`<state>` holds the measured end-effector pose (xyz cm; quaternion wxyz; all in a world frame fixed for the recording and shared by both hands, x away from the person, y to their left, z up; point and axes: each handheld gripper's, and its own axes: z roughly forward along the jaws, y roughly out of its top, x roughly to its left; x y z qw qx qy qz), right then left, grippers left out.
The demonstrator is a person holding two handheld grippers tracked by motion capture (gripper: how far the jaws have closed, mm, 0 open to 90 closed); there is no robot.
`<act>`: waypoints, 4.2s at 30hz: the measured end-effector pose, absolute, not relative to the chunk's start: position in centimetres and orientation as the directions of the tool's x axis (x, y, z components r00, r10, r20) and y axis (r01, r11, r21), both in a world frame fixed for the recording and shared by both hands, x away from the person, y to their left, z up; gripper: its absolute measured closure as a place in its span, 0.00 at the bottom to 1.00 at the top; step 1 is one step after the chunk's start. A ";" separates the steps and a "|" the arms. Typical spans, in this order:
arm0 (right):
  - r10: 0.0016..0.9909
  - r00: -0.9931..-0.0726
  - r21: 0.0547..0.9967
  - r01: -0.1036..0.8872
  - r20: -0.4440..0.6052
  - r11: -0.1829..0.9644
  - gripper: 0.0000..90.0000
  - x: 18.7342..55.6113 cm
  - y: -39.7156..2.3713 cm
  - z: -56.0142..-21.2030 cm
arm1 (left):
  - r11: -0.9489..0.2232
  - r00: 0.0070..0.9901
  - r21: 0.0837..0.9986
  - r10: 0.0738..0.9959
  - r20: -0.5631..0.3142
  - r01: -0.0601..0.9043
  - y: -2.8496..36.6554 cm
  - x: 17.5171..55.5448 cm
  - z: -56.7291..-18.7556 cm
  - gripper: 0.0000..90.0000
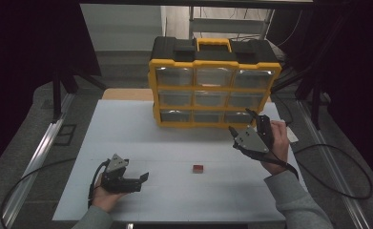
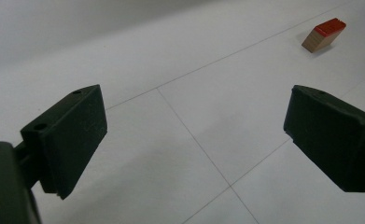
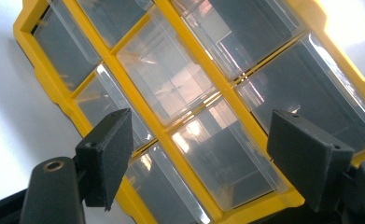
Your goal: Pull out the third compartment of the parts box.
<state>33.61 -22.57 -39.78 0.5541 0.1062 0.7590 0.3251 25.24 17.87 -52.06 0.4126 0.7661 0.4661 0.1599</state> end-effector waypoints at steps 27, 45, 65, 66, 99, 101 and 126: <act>0.524 -0.369 0.610 -0.173 -0.768 0.773 0.28 34.1 -22.5 -39.8 | -0.244 0.525 0.776 0.841 -0.129 0.581 17.8 25.2 -52.1 0.08; 0.495 -0.396 0.589 -0.158 -0.773 0.793 0.28 34.3 -22.1 -40.5 | -0.268 0.542 0.774 0.833 -0.113 0.573 17.6 25.2 -52.2 0.08; 0.476 -0.402 0.568 -0.145 -0.782 0.810 0.27 34.5 -21.8 -41.2 | -0.298 0.561 0.766 0.822 -0.096 0.569 17.3 25.2 -52.4 0.08; 0.471 -0.405 0.564 -0.147 -0.784 0.813 0.27 34.5 -21.7 -41.4 | -0.304 0.564 0.765 0.820 -0.093 0.568 17.2 25.1 -52.4 0.08; 0.459 -0.414 0.552 -0.136 -0.786 0.823 0.27 34.5 -21.4 -41.9 | -0.340 0.590 0.749 0.803 -0.083 0.568 16.9 25.2 -52.6 0.08; 0.459 -0.413 0.552 -0.137 -0.786 0.823 0.27 34.5 -21.4 -41.9 | -0.343 0.590 0.747 0.803 -0.081 0.569 16.8 25.2 -52.6 0.08; 0.459 -0.414 0.551 -0.133 -0.786 0.824 0.28 34.6 -21.4 -42.1 | -0.359 0.596 0.734 0.799 -0.077 0.576 16.7 25.2 -52.7 0.08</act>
